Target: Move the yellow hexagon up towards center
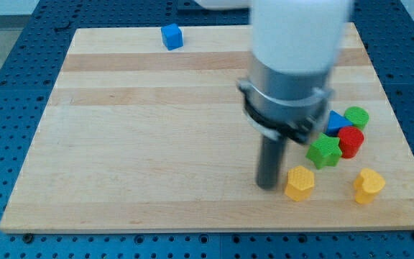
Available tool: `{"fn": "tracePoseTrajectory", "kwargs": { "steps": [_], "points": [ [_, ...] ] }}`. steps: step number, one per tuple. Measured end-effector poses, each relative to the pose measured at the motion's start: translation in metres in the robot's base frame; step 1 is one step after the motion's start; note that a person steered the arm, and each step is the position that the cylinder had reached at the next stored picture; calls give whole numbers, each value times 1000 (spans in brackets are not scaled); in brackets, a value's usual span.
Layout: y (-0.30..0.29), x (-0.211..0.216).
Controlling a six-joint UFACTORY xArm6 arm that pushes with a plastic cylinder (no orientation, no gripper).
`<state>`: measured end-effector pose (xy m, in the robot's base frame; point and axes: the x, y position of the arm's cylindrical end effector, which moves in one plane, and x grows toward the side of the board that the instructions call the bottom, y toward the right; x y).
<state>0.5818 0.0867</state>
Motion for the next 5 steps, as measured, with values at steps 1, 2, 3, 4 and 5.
{"fn": "tracePoseTrajectory", "kwargs": {
  "steps": [1, 2, 3, 4, 5],
  "points": [
    [29, 36],
    [32, 37],
    [33, 37],
    [34, 37],
    [35, 37]
  ]
}}
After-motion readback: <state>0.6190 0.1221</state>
